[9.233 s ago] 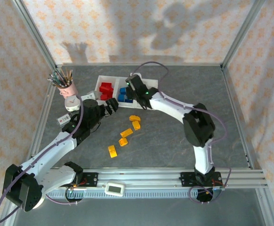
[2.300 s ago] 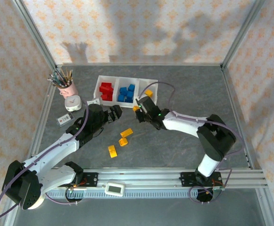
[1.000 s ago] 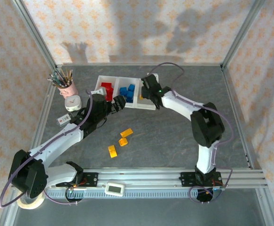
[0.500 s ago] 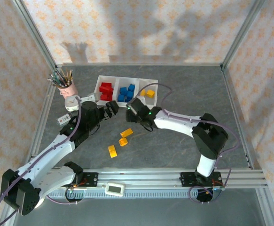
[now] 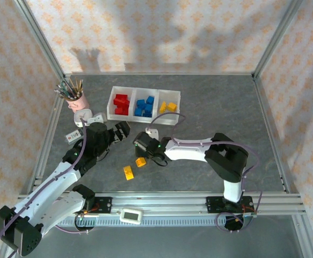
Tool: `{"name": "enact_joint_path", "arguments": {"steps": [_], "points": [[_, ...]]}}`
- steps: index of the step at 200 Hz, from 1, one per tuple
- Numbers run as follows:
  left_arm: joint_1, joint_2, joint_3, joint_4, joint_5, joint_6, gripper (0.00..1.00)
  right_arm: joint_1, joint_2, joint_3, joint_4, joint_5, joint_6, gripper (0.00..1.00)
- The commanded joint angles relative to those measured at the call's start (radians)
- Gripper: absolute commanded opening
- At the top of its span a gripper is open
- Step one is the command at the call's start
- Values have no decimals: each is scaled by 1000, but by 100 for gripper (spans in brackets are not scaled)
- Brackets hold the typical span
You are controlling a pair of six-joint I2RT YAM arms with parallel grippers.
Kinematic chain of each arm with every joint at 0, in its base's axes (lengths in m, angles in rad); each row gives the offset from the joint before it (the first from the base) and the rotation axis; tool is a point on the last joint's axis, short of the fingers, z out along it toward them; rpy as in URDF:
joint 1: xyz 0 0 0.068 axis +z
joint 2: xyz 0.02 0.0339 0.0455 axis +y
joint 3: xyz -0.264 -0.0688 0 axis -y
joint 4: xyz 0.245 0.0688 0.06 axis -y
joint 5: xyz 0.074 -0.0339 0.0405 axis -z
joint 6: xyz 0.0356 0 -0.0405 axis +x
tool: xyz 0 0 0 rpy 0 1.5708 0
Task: Sort the legos into containers by color
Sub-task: Rotate the lego at the center of the table.
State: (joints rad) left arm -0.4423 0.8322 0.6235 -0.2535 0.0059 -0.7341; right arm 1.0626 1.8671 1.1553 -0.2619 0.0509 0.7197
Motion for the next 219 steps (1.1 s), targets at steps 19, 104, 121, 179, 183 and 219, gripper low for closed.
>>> {"name": "enact_joint_path", "arguments": {"steps": [19,104,121,179,183,219], "points": [[11,-32,-21,-42,-39,-13,99,15,54,35,28,4,42,75],[13,-85,-13,-95,-108,-23,99,19,151,178,24,61,-1,75],[14,-102,-11,-115,-132,-30,99,18,189,229,-1,77,-19,75],[17,-189,-10,-200,-197,-73,99,24,219,286,-147,139,-45,71],[17,-194,-11,-203,-199,-75,99,27,220,288,-158,143,-42,71],[21,-206,-11,-227,-206,-85,99,52,222,281,-207,144,-26,68]]}}
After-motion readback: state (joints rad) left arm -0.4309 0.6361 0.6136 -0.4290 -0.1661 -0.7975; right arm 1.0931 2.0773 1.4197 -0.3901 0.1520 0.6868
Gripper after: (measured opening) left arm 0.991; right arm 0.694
